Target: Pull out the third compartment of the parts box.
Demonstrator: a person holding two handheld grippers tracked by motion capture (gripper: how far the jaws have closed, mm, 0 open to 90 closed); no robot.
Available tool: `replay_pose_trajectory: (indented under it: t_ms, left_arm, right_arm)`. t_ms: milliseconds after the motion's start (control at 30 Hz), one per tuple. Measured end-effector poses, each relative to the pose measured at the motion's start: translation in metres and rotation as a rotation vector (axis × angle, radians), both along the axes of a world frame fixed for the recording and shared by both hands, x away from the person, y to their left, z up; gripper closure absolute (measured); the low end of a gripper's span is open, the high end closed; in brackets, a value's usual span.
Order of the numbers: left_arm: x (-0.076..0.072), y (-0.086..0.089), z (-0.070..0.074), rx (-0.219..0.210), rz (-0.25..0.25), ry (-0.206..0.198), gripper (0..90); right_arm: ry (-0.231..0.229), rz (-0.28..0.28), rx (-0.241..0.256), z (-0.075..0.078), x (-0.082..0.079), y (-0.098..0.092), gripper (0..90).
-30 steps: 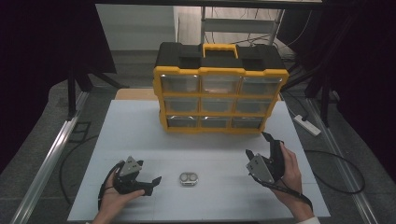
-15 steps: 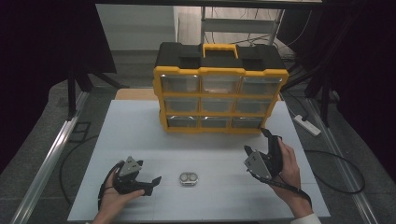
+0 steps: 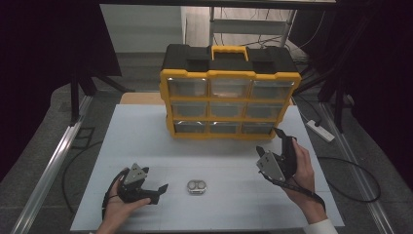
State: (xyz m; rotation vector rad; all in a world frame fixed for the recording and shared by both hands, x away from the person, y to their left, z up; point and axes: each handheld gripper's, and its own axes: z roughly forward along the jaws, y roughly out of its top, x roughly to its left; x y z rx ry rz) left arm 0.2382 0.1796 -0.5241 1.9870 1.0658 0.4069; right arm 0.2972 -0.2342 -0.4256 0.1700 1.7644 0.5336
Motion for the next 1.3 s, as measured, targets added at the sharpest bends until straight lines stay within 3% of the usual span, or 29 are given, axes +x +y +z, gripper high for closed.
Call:
replay_pose_trajectory:
  t_ms: [1300]
  left_arm:
    - [0.001, -0.001, 0.000, 0.001, -0.002, 0.002, 6.8]
  right_arm:
    - [-0.066, -0.020, 0.013, 0.032, 0.019, 0.002, 15.6]
